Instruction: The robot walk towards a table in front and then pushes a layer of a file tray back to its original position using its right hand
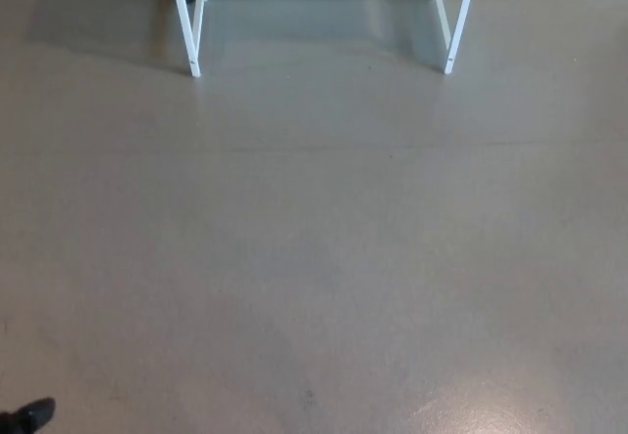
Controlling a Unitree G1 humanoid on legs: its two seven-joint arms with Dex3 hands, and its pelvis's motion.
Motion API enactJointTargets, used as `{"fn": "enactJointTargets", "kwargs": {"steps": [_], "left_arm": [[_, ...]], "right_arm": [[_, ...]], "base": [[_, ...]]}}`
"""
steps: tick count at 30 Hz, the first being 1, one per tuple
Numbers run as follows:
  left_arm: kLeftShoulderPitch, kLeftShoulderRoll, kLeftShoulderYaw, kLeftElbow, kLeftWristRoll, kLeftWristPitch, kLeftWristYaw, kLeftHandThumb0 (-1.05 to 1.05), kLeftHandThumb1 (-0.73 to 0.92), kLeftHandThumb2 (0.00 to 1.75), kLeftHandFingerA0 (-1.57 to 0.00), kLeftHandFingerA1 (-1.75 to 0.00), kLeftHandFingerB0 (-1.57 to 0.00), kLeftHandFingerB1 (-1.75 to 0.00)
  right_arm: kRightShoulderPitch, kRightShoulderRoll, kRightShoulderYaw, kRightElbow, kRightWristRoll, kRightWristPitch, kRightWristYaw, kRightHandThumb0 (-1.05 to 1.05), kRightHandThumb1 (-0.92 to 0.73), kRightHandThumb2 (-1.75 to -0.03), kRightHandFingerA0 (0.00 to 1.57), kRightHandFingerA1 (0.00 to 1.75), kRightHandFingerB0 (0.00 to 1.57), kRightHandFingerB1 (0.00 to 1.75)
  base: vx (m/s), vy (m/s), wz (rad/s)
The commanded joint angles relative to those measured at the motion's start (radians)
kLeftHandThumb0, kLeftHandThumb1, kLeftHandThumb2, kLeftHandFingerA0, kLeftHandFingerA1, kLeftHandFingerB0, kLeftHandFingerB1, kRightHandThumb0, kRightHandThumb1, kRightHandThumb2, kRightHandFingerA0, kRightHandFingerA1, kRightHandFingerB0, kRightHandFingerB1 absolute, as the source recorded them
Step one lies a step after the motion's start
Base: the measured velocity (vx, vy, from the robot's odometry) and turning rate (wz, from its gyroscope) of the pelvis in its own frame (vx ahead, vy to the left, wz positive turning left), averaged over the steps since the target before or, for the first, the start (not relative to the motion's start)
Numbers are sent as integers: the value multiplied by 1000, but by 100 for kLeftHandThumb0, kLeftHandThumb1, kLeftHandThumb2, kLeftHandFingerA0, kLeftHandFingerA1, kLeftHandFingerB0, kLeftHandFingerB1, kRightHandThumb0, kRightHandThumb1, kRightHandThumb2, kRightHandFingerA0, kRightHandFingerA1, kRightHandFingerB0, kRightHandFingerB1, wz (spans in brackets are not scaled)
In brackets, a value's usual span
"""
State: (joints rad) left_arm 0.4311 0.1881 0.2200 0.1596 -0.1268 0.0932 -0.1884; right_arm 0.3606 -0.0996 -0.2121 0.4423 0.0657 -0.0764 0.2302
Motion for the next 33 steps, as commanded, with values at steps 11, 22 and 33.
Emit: {"fn": "enactJointTargets", "kwargs": {"steps": [11, 22, 33], "left_arm": [[55, -6, 33, -93, -114, 122, -78, 1, 54, 93, -26, -54, -13, -47], [42, -8, 36, -93, -110, 144, -73, 1, 54, 93, -27, -54, -11, -47], [32, -8, 40, -92, -113, 155, -79, 2, 54, 93, -28, -55, -11, -47]], "right_arm": [[30, 4, -40, -34, 124, -40, 108, -49, -41, -76, 57, 56, 39, 49], [27, 0, -37, -18, 122, -52, 107, -49, -41, -76, 57, 57, 38, 48], [17, 0, -37, 6, 124, -58, 113, -47, -42, -76, 57, 57, 38, 49]], "base": [[23, 1, 3], [42, 125, -7], [203, 104, 0]]}}
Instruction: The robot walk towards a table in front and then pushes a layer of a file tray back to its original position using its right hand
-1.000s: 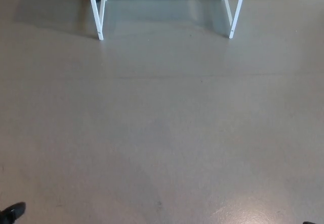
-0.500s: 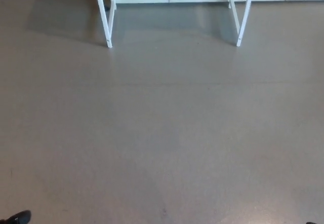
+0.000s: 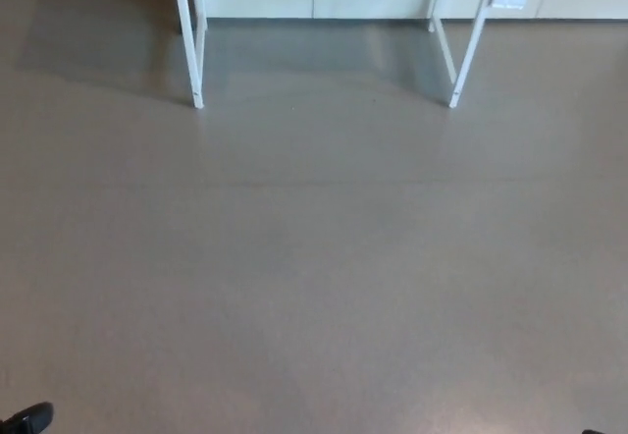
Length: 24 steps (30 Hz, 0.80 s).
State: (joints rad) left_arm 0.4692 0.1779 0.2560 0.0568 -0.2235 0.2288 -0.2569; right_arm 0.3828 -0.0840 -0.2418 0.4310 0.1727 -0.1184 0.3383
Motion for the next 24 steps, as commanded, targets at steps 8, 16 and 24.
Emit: {"fn": "enactJointTargets", "kwargs": {"steps": [8, 16, 24], "left_arm": [[-11, 8, 4, 7, -17, 27, -14, 1, 54, 93, -26, -54, -12, -47], [-21, 12, 8, 8, -23, 36, -12, 0, 53, 92, -26, -54, -13, -48], [-28, 12, 4, 9, -20, 29, -5, 0, 53, 93, -27, -55, -14, -48]], "right_arm": [[-10, -18, -2, 22, 5, -27, -1, -49, -41, -77, 56, 57, 38, 49], [-15, -22, 2, 18, 5, -22, -6, -48, -43, -76, 56, 56, 38, 48], [-4, -25, 10, -7, -6, -20, -19, -50, -43, -76, 58, 55, 37, 47]], "base": [[291, -163, 15], [232, -52, -3], [322, 165, -13]]}}
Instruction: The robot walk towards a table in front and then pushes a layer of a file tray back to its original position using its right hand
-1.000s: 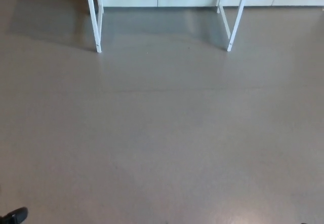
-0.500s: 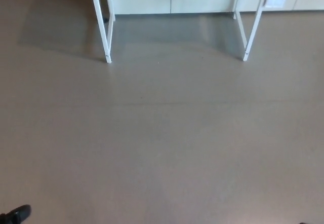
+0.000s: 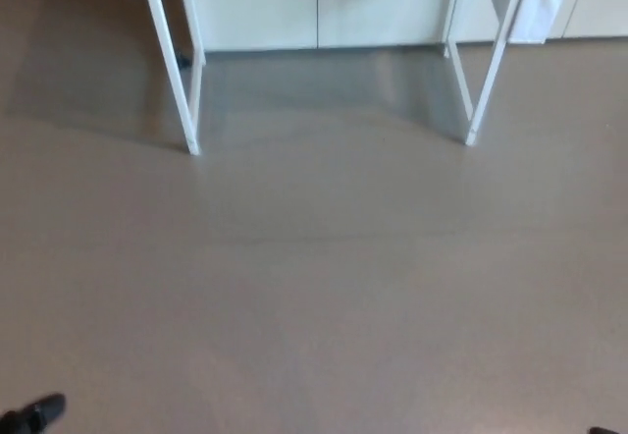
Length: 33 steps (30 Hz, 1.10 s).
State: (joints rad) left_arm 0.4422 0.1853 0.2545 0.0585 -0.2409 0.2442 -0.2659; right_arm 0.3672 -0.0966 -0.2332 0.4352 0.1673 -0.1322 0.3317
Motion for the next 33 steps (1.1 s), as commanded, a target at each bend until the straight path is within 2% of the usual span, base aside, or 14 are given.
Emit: {"fn": "enactJointTargets", "kwargs": {"steps": [1, 12, 18, 24, 32, 33], "left_arm": [[-2, 5, 4, 8, 0, 11, 5, 0, 53, 93, -27, -55, -14, -48], [-2, 6, 7, 1, -4, 18, 9, -1, 53, 93, -28, -55, -14, -48], [68, 9, -5, 3, 9, 10, -8, -1, 54, 93, -27, -54, -13, -47], [98, 16, -16, 37, 27, -47, -21, -1, 52, 92, -29, -56, -14, -48], [121, 16, -28, 44, 36, -53, -15, 2, 52, 92, -29, -56, -15, -48], [116, 18, -29, 63, 38, -69, -20, 2, 51, 92, -29, -56, -15, -48]], "right_arm": [[12, -13, 2, -12, 0, -6, -11, -50, -43, -76, 58, 55, 37, 47], [19, -14, 11, -22, -3, -5, -22, -49, -44, -76, 57, 54, 39, 48], [58, -28, 16, 45, -3, -77, 12, -51, -43, -79, 58, 57, 40, 49], [104, -16, 19, 61, -1, -100, 3, -50, -43, -77, 58, 56, 38, 48], [140, -17, 22, 94, -4, -142, 15, -53, -43, -78, 56, 56, 37, 48], [145, -12, 20, 77, 7, -109, 12, -57, -41, -77, 59, 58, 35, 47]], "base": [[364, 208, -1], [281, -6, 14], [300, -137, 27], [315, 51, -15], [456, 194, -32], [335, 103, -5]]}}
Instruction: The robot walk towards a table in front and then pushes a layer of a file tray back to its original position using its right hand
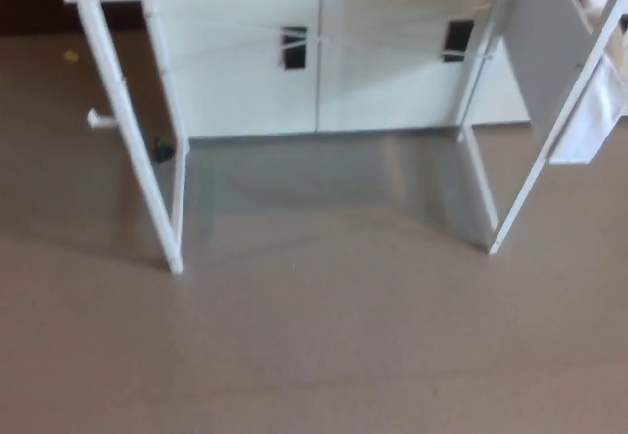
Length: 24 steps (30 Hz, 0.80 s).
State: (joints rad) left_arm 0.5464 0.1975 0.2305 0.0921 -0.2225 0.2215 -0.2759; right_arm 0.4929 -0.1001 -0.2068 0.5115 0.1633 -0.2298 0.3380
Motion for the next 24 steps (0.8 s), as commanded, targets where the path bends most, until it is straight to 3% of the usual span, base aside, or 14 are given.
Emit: {"fn": "enactJointTargets", "kwargs": {"steps": [1, 10, 12, 17, 18, 19, 24], "left_arm": [[12, 7, -6, 32, 22, -51, -10, 2, 51, 92, -29, -56, -15, -48], [8, 12, -11, 46, 28, -54, -7, 1, 51, 92, -29, -55, -14, -48], [13, 15, -15, 40, 32, -57, -8, 1, 52, 92, -28, -55, -14, -48], [2, 17, -14, 65, 30, -71, -16, 1, 52, 92, -28, -55, -14, -48], [0, 17, -13, 66, 33, -70, -11, 1, 51, 92, -30, -56, -14, -48], [-3, 17, -13, 70, 34, -70, -10, 1, 51, 92, -31, -56, -14, -48], [-8, 16, -11, 66, 29, -61, -13, 2, 52, 92, -31, -57, -14, -48]], "right_arm": [[17, -7, -8, 9, 15, -14, 8, -57, -41, -77, 59, 58, 35, 47], [49, -3, 5, -48, 5, 11, 2, -58, -43, -78, 58, 59, 35, 48], [32, -16, 11, 8, -21, -51, 2, -64, -45, -80, 58, 59, 36, 48], [25, -23, 20, 24, -33, -55, -16, -63, -45, -80, 59, 58, 36, 47], [27, -20, 21, 15, -27, -56, -12, -59, -52, -56, 65, 53, 42, 37], [26, -21, 23, 14, -29, -54, -14, -65, -43, -80, 60, 61, 35, 48], [12, -26, 24, 50, -31, -68, -18, -64, -44, -80, 59, 58, 36, 47]], "base": [[318, 66, 7], [386, -81, 16], [453, -263, 46], [338, -169, 4], [223, -41, -13], [274, 10, -19], [305, 99, -17]]}}
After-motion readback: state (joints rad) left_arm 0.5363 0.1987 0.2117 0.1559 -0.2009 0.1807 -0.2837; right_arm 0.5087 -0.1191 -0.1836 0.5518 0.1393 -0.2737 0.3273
